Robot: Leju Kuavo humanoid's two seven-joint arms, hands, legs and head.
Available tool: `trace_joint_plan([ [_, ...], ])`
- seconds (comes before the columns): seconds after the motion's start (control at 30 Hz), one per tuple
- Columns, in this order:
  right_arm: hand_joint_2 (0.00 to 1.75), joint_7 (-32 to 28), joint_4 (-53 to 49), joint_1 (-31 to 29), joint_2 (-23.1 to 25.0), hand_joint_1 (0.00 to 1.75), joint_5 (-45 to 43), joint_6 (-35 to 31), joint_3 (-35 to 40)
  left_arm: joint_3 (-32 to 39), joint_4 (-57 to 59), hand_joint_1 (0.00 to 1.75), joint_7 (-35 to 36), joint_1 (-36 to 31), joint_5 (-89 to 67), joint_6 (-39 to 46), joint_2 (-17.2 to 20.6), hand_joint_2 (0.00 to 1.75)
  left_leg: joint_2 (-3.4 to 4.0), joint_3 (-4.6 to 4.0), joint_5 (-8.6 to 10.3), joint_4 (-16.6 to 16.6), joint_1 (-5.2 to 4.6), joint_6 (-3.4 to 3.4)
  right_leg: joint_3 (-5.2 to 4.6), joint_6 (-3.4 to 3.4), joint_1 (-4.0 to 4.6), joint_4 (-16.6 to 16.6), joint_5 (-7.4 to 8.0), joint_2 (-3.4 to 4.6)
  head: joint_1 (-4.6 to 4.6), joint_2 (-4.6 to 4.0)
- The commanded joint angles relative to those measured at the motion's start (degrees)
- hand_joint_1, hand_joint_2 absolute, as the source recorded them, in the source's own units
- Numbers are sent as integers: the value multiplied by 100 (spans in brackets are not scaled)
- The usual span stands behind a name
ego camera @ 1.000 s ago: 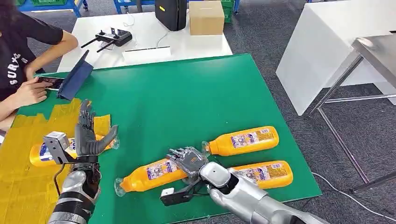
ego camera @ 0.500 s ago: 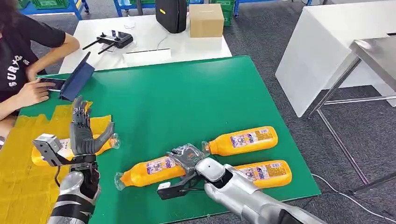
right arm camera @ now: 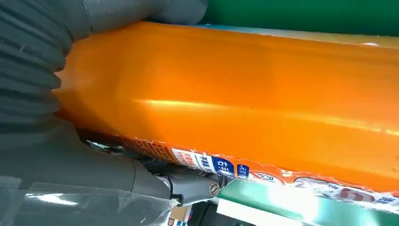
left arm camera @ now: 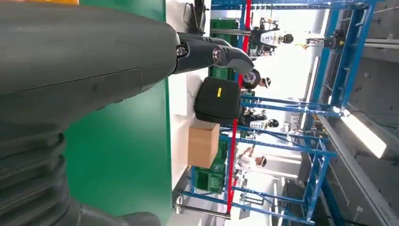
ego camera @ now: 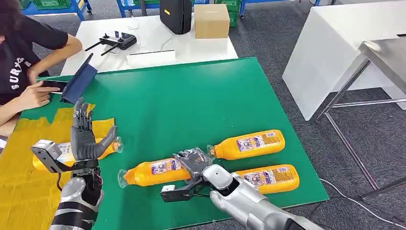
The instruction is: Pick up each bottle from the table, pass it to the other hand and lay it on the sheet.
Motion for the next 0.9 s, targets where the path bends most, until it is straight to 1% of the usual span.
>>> trace_joint_plan([
  [0.03,175,67,184,323,-56,175,-197,-541,-533,-65,15,0,24,-25,31,-25,-33,175,-31,-10,5,-2,7,-4,1,0,6,-10,3,-12,0,0],
  [0.07,175,55,64,388,-50,175,-234,-709,-668,-60,-32,0,30,-2,45,-42,-30,175,-41,-19,9,-3,10,-6,-4,0,9,-14,6,-15,-2,0],
  [0.13,175,-4,-710,780,-66,175,-297,-1310,-1276,-33,-287,0,101,154,60,-85,-23,175,-26,-9,2,0,5,-3,-1,0,4,-5,-1,-9,0,0],
  [0.17,175,-104,-1034,952,-71,175,-246,-1605,-1494,-16,-356,0,116,196,60,-86,-30,175,-36,-21,3,1,9,-6,-8,-1,7,-7,1,-9,-2,0],
  [0.2,175,-196,-1350,1115,-80,175,-208,-1809,-1669,-3,-416,0,137,231,59,-86,-37,175,-29,-14,0,1,5,-3,-4,-1,4,-4,-2,-8,-2,0],
  [0.23,175,-292,-1542,1212,-80,175,-193,-1963,-1771,1,-431,0,153,242,59,-86,-39,175,-47,-24,1,1,9,-4,-8,-1,7,-7,-3,-15,0,0],
  [0.27,175,-565,-1934,1435,-69,175,-252,-2214,-1976,1,-452,0,164,265,56,-84,-45,175,-42,-21,-2,3,9,-3,-7,-1,7,-2,-6,-11,0,0],
  [0.33,175,-1009,-2490,1743,-50,175,-261,-2552,-2246,-21,-413,0,175,261,52,-81,-49,175,-55,-40,-7,9,11,-7,-23,-2,9,4,-11,-9,2,2],
  [0.37,175,-1194,-2677,1841,-42,175,-298,-2601,-2318,-41,-366,0,178,239,50,-79,-52,175,-45,-48,-7,7,8,-6,-32,-2,6,5,-10,-3,-2,0],
  [0.43,175,-1263,-2787,1891,-41,175,-305,-2643,-2350,-59,-326,0,185,218,41,-71,-57,175,-47,-66,-2,1,4,-3,-55,1,3,3,-8,-15,-2,0],
  [0.47,175,-1263,-2787,1891,-41,175,-305,-2643,-2350,-59,-326,0,185,218,41,-71,-57,175,-61,-65,-5,3,8,-5,-50,0,6,3,-14,-23,0,0],
  [0.57,175,-1609,-2909,1982,-13,175,-361,-2720,-2404,-109,-196,0,222,147,5,-9,-58,175,-49,-81,-5,5,6,-3,-66,1,5,4,-9,-11,0,0],
  [0.7,175,-1886,-3150,2126,-8,175,-268,-2841,-2345,-144,-161,0,230,114,-23,25,-52,175,-66,-81,-9,8,13,-6,-60,0,11,2,-14,-15,0,0],
  [0.9,175,-1942,-3288,2200,6,175,-273,-2872,-2368,-140,-183,0,233,138,-23,32,-53,175,-45,-86,-3,2,5,-4,-73,0,4,2,-8,-9,0,0],
])
